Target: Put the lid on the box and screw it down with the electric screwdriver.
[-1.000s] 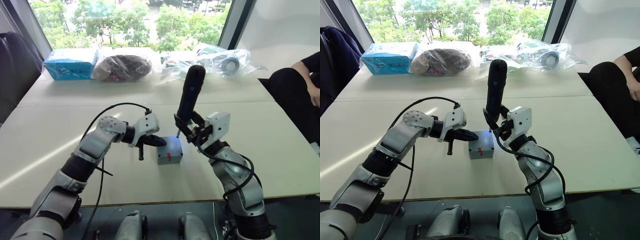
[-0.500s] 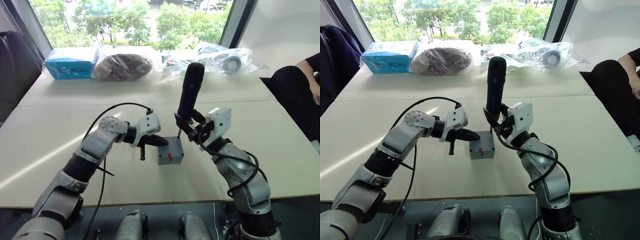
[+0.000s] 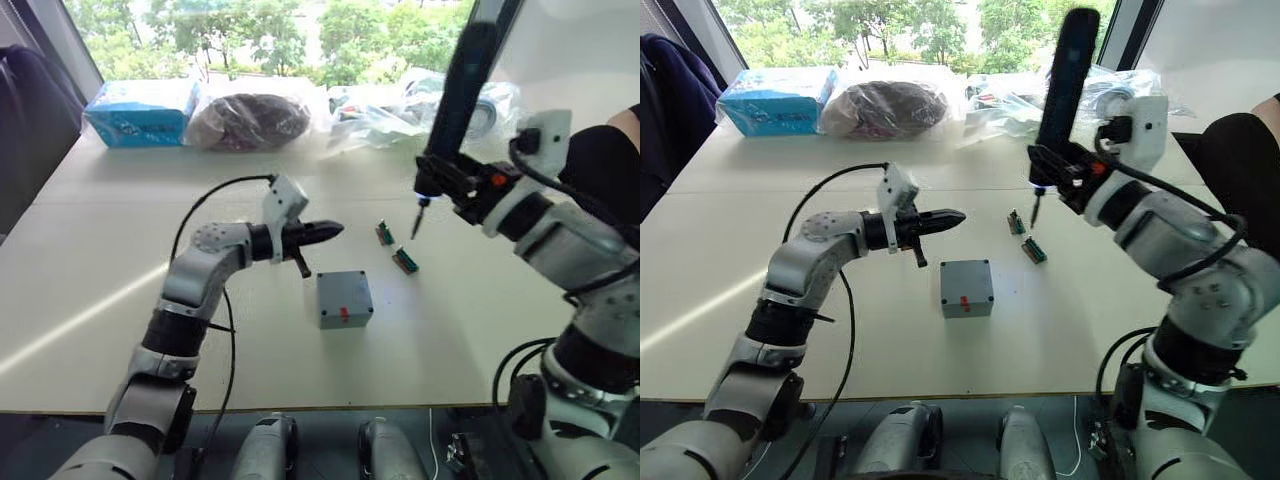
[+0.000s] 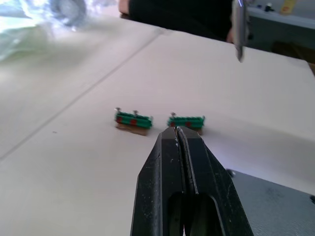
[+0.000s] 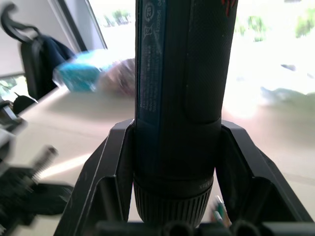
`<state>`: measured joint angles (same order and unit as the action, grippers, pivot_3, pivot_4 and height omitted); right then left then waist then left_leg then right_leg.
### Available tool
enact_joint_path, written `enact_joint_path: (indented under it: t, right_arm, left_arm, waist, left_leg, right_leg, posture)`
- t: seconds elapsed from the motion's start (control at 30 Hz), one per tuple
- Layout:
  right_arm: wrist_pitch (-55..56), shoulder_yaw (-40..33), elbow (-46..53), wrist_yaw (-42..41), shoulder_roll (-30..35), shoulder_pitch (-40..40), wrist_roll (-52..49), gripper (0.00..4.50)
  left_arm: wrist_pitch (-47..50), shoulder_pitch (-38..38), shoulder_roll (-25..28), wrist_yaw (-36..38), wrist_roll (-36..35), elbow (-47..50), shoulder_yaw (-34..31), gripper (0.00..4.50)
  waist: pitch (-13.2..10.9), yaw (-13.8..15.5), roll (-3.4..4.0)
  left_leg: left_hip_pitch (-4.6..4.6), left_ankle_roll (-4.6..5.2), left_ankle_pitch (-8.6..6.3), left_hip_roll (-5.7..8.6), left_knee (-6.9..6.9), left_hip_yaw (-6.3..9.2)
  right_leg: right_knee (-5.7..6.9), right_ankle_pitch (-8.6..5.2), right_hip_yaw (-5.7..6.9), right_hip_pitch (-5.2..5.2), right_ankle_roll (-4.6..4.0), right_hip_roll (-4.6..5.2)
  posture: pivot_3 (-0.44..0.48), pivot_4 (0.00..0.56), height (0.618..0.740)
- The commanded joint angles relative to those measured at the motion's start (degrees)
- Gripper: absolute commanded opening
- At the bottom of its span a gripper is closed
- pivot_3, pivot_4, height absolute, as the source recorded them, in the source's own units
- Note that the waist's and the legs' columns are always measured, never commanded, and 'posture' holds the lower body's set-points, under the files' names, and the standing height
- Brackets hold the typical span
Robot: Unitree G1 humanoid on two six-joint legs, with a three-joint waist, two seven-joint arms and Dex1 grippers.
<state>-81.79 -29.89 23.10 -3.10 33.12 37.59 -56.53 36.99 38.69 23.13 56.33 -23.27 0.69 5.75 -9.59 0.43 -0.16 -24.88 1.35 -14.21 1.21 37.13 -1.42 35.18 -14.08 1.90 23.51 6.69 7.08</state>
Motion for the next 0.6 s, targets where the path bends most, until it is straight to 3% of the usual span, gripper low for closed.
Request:
enact_joint_path:
  t: [0.03,0.17,0.27,0.43,0.6]
  right_arm:
    - [-10.32,-3.05,-7.18,-2.78,8.57,0.17,-3.89,1.77]
    - [-10.71,4.21,-18.61,-6.74,17.95,-1.32,-5.27,1.77]
    - [-10.71,12.26,-29.97,-10.15,22.83,2.13,-1.94,1.77]
    - [-9.07,23.33,-40.73,-17.29,25.94,7.77,6.32,1.77]
    - [-5.45,34.05,-45.48,-25.94,26.9,11.6,13.5,1.77]
  left_arm:
    - [4.93,0.98,2.81,4.93,-5.47,5.24,0.01,0.0]
    - [3.26,0.63,7.31,10.32,-4.53,7.99,3.34,0.0]
    - [1.89,0.77,9.44,13.44,-4.36,8.74,5.21,0.0]
    - [1.49,-0.24,10.25,13.56,-4.35,9.8,6.01,0.0]
    - [2.21,-1.23,11.21,13.29,-4.73,11.9,6.3,0.0]
  waist:
    - [-0.06,0.18,0.07]
    - [-0.21,-0.02,0.11]
    - [-0.27,-0.4,0.1]
    - [-0.38,-1.06,0.14]
    - [-0.52,-1.12,0.16]
  left_leg:
    - [-0.02,0.01,0.0,0.0,0.01,-0.02]
    - [-0.08,0.05,-0.01,0.02,0.03,-0.04]
    - [-0.07,0.06,-0.01,-0.02,0.12,-0.1]
    - [-0.07,0.07,0.0,-0.07,0.23,-0.09]
    - [-0.09,0.07,0.0,-0.06,0.2,-0.11]
  right_leg:
    - [-0.01,0.0,0.0,0.01,0.0,-0.03]
    - [-0.04,0.0,-0.01,0.05,0.0,-0.08]
    - [0.0,0.0,-0.06,0.05,0.0,-0.17]
    - [0.02,-0.03,-0.09,0.05,-0.05,-0.23]
    - [0.02,0.05,-0.11,0.08,0.14,-0.26]
  posture:
    - [0.0,0.15,0.74]
    - [0.0,0.15,0.74]
    - [0.0,0.15,0.74]
    - [0.0,0.15,0.74]
    - [0.0,0.15,0.74]
